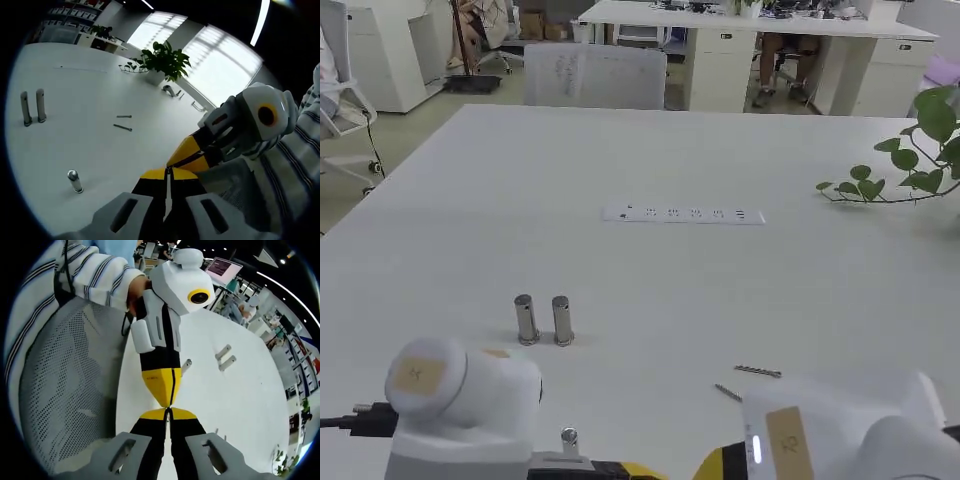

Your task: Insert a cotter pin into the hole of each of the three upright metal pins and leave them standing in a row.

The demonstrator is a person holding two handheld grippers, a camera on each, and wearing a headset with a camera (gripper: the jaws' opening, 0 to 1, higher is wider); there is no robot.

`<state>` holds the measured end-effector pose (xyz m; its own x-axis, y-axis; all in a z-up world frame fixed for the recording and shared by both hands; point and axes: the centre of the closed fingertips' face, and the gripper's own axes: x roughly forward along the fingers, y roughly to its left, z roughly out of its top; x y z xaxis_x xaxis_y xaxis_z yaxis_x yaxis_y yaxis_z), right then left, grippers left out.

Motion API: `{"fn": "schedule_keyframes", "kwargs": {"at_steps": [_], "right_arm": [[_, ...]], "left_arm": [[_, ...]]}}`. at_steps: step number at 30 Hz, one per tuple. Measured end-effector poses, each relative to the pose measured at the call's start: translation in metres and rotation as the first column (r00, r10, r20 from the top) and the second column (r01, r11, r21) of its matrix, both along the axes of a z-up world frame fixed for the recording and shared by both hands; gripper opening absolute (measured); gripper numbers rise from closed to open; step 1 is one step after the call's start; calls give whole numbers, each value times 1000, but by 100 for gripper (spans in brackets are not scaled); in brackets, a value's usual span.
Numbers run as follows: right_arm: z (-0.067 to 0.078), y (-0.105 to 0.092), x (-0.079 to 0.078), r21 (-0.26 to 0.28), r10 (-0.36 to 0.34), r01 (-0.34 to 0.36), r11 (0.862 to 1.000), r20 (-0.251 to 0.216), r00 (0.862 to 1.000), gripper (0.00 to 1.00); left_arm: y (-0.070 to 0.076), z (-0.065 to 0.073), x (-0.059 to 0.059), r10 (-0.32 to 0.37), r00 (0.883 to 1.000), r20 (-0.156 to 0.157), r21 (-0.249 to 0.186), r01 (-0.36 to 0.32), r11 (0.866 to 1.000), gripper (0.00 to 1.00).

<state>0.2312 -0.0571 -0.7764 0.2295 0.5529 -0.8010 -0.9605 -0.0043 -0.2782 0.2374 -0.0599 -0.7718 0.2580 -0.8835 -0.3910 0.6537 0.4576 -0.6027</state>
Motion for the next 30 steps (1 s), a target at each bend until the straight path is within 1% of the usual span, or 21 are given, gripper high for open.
{"fn": "schedule_keyframes", "kwargs": {"at_steps": [11, 16, 19, 22, 25, 26, 30], "right_arm": [[0, 1, 0, 6, 12, -12, 1000, 8, 1000, 3], [0, 1, 1, 5, 14, -14, 1000, 14, 1000, 5], [-1, 1, 1, 5, 16, -16, 1000, 15, 1000, 5], [0, 2, 2, 9, 16, -16, 1000, 18, 1000, 5], [1, 3, 2, 19, 14, -15, 1000, 24, 1000, 9], [1, 3, 3, 21, 16, -16, 1000, 32, 999, 10], [4, 2, 4, 38, 4, -5, 999, 24, 1000, 10]], "left_arm": [[1, 0, 1, 5, 1000, 8, 1, -5, 1000, 0], [0, 4, 1, 7, 1000, 13, -18, -7, 1000, 0], [1, 4, 1, 6, 1000, 14, -14, -6, 1000, 0], [1, 4, 2, 9, 1000, 13, -20, -8, 1000, 0], [1, 7, 3, 11, 1000, 25, -25, -10, 1000, 0], [1, 7, 3, 9, 1000, 29, -25, -9, 1000, 0], [2, 9, 4, 2, 999, 45, -20, -1, 1000, 0]]}}
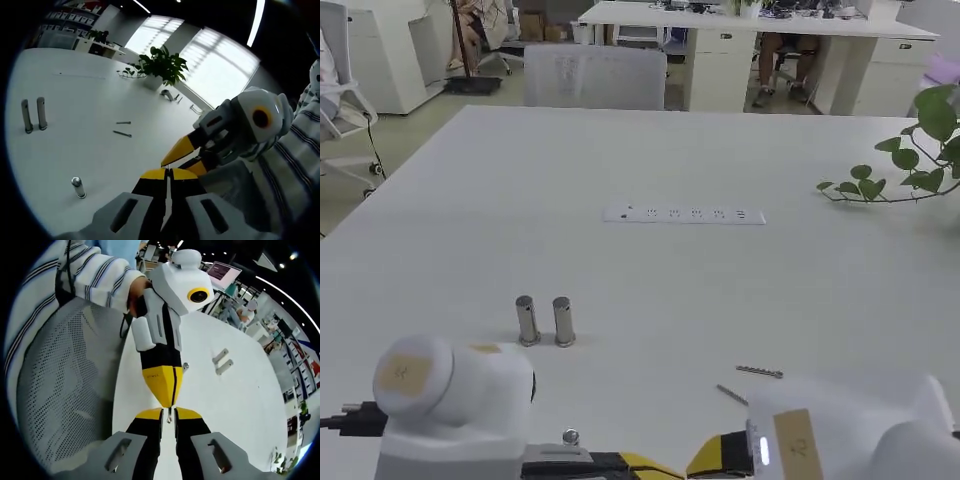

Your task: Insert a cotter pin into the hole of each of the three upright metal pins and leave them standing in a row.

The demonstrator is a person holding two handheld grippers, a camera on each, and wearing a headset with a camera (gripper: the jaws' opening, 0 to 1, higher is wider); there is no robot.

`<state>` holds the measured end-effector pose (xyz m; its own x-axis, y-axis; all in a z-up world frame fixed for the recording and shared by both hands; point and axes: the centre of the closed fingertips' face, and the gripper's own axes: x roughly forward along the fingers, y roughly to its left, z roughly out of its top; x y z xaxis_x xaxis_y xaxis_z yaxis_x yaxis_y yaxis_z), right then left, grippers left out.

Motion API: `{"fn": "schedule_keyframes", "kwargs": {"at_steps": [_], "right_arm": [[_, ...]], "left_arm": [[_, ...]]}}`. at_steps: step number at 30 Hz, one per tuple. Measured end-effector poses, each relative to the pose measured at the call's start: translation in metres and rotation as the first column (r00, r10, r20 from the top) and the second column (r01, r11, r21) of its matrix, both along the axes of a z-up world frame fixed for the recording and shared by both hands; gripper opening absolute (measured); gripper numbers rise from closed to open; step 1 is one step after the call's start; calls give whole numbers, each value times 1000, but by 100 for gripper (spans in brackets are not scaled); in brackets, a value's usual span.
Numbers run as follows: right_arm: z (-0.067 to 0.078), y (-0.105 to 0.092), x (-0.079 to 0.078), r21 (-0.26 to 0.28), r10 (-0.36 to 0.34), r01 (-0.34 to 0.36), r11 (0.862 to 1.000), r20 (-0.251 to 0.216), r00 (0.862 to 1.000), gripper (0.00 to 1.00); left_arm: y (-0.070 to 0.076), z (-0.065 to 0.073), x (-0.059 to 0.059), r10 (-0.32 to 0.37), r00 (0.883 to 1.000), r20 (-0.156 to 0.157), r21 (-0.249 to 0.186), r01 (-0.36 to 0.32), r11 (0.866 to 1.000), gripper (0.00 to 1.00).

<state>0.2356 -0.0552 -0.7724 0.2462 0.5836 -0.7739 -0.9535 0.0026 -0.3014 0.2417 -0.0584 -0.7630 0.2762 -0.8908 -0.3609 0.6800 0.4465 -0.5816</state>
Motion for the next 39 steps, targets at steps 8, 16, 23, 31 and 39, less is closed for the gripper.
{"fn": "schedule_keyframes", "kwargs": {"at_steps": [8, 16, 23, 31, 39], "right_arm": [[8, -3, 4, 63, -45, 48, 997, -47, 998, 11], [15, -6, 2, 150, -81, 102, 983, -143, 986, 11], [18, -8, -2, 198, -85, 132, 971, -233, 969, 10], [19, -13, -5, 215, -82, 147, 966, -285, 955, 10], [21, -11, -11, 216, -54, 125, 968, -308, 950, 9]], "left_arm": [[1, 2, -1, -25, 998, 50, 8, 24, 1000, 0], [3, 5, -4, -73, 987, 142, 28, 70, 997, 0], [5, 7, -7, -147, 953, 266, 64, 134, 989, 0], [4, 11, -11, -197, 917, 348, 73, 183, 980, 0], [2, 15, -17, -238, 886, 399, 59, 234, 970, 0]]}}
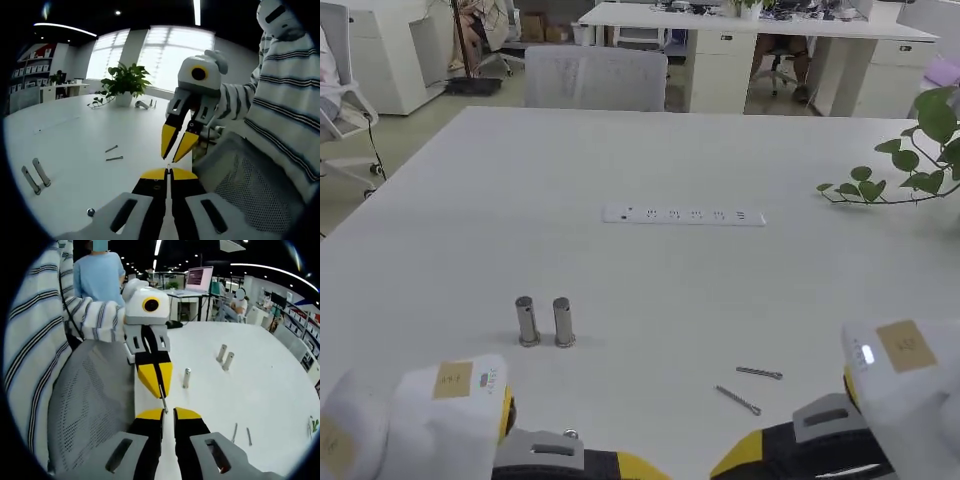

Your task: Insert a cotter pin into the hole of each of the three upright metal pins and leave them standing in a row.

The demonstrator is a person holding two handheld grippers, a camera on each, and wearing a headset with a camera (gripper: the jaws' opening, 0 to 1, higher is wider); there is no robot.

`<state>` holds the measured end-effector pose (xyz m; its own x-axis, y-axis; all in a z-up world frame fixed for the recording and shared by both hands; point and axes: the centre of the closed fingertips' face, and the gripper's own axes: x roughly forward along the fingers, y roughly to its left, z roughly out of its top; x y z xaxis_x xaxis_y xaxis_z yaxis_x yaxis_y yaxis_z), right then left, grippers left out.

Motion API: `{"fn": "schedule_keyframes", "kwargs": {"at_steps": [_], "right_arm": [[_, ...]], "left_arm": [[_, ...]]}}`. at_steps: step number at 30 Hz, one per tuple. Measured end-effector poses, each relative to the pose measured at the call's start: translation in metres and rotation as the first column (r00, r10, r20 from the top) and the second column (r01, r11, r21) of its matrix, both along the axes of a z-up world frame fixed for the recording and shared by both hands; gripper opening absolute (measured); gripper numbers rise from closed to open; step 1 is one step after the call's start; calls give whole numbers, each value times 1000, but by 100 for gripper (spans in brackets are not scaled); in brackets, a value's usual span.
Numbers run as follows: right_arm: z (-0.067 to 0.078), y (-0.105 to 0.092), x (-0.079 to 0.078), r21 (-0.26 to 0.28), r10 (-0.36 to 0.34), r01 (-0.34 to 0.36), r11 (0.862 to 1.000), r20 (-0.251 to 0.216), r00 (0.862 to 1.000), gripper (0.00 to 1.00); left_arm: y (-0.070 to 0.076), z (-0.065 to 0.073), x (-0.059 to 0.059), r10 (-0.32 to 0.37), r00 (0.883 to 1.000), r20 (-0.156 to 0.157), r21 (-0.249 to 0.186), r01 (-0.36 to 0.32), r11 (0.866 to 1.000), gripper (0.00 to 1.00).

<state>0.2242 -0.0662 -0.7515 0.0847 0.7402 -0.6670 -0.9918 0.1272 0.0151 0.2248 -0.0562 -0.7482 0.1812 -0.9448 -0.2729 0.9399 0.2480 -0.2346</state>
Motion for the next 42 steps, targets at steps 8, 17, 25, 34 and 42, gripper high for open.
{"fn": "schedule_keyframes", "kwargs": {"at_steps": [8, 17, 25, 34, 42], "right_arm": [[2, 2, -5, -11, 35, -34, 999, 1, 999, 7], [0, 3, -11, -30, 68, -68, 997, -5, 998, 6], [-3, 4, -15, -51, 102, -102, 993, -1, 995, 5], [-3, 4, -17, -63, 119, -119, 991, -8, 993, 4], [-3, 4, -18, -70, 115, -116, 991, -23, 993, 3]], "left_arm": [[-2, 3, -2, -19, 1000, 1, -26, 19, 999, 0], [-3, 2, -6, -34, 999, -8, -46, 34, 998, 0], [-5, 2, -8, -41, 999, -13, -53, 41, 998, 0], [-4, 2, -10, -53, 998, -15, -61, 52, 997, 0], [-5, 2, -11, -64, 998, -11, -58, 64, 996, 0]]}}
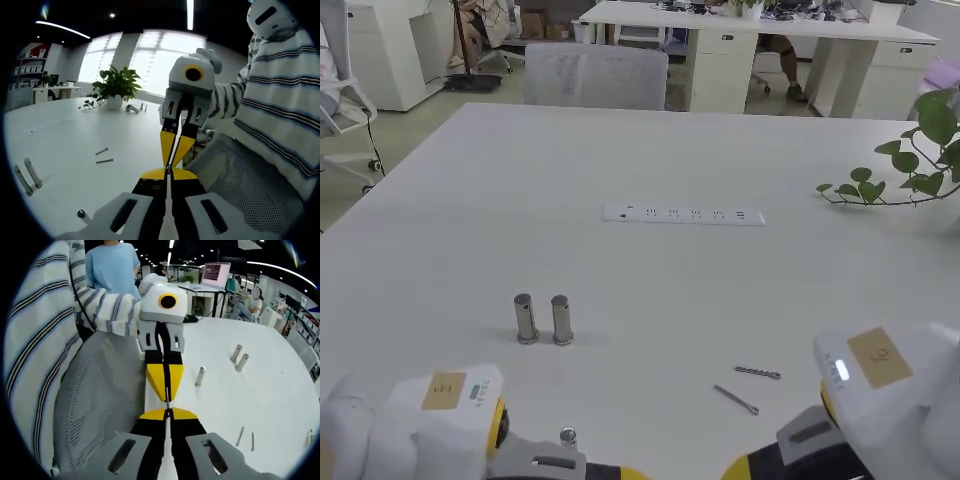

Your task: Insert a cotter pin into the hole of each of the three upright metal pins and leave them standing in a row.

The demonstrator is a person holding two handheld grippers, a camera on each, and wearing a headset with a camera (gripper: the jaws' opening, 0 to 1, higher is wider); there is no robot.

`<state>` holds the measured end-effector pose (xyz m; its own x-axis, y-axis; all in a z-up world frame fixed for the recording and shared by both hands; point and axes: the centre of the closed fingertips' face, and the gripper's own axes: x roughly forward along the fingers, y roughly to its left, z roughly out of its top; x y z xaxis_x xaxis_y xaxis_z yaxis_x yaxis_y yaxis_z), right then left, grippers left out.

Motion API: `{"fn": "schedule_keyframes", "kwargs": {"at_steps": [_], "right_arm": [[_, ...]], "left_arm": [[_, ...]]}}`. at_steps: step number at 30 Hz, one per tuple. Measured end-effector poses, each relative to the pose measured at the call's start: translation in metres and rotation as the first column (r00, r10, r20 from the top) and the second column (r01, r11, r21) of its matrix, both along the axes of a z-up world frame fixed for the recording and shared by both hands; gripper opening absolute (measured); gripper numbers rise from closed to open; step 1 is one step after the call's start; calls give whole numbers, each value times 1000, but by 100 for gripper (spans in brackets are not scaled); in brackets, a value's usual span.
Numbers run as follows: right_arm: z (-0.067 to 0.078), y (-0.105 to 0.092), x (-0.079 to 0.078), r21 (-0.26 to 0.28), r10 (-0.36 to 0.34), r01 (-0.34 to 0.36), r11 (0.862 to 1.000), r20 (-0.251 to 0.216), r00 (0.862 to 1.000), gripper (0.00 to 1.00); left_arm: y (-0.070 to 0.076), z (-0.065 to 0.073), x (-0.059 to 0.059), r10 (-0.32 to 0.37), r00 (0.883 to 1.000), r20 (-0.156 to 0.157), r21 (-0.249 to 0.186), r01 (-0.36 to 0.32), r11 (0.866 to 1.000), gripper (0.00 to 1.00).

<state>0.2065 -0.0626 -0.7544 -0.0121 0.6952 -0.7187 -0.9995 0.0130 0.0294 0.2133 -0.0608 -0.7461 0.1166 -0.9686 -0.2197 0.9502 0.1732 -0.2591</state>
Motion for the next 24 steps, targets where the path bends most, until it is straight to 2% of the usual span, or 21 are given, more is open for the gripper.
{"fn": "schedule_keyframes", "kwargs": {"at_steps": [12, 18, 21, 23, 24], "right_arm": [[-1, 0, -1, -3, -11, 11, 1000, 5, 1000, 1], [-2, -1, -1, -8, -18, 18, 1000, 7, 1000, 1], [-2, -1, -2, -15, -13, 13, 1000, 8, 1000, 1], [-1, -1, -1, -11, -16, 16, 1000, 8, 1000, 1], [0, 0, 0, -7, -19, 19, 1000, 7, 1000, 1]], "left_arm": [[-1, 1, 0, 0, 1000, 4, 1, 0, 1000, 0], [-2, 0, 0, 3, 1000, -4, -2, -3, 1000, 0], [-3, -1, -1, 2, 1000, -19, -1, -2, 1000, 0], [-1, -10, -4, -9, 999, -32, 45, 10, 999, 0], [-1, -13, -5, -10, 1000, -27, 57, 12, 998, 0]]}}
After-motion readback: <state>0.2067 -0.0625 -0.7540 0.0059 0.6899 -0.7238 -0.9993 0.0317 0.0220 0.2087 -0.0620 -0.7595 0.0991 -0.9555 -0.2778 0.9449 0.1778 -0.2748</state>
